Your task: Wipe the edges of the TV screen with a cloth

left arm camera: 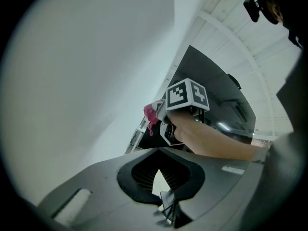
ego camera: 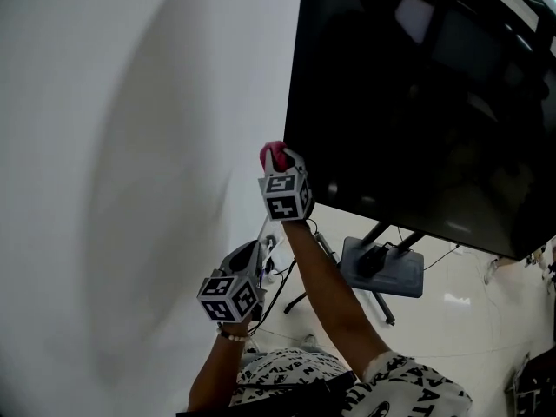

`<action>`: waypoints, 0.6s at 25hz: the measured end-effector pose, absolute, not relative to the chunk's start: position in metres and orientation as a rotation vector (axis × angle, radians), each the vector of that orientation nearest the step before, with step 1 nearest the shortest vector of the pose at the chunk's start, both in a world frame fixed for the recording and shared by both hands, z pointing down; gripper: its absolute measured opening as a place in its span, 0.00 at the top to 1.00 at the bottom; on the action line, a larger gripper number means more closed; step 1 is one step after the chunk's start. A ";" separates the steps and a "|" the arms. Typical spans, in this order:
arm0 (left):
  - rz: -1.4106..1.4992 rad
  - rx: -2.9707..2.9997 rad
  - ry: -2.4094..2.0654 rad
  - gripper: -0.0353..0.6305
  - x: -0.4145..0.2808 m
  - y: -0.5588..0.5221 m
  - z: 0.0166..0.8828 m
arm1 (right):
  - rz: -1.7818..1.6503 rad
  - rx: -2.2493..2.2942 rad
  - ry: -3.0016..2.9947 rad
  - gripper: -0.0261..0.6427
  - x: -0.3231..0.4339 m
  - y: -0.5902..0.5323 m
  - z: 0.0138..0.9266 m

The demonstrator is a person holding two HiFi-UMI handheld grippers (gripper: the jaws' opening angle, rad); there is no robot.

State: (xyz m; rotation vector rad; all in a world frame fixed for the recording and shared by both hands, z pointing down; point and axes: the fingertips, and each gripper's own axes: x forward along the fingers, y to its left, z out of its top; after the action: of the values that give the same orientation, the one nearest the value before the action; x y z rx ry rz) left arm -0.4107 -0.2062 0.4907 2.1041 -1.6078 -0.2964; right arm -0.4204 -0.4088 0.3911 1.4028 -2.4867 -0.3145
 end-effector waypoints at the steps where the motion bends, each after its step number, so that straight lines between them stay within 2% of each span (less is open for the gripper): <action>1: -0.286 2.108 -1.638 0.95 -0.412 -0.209 0.486 | -0.327 1.416 -2.488 0.87 -0.421 -0.407 0.382; 15: -0.299 2.238 -1.952 0.95 -0.443 -0.283 0.332 | -0.348 1.524 -2.572 0.87 -0.420 -0.415 0.252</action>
State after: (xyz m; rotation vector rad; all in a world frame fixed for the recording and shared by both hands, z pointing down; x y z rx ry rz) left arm -0.4426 -0.2827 0.3320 2.2375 -1.9520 -0.2993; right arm -0.4200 -0.4148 0.2521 1.5242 -2.5720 -0.3484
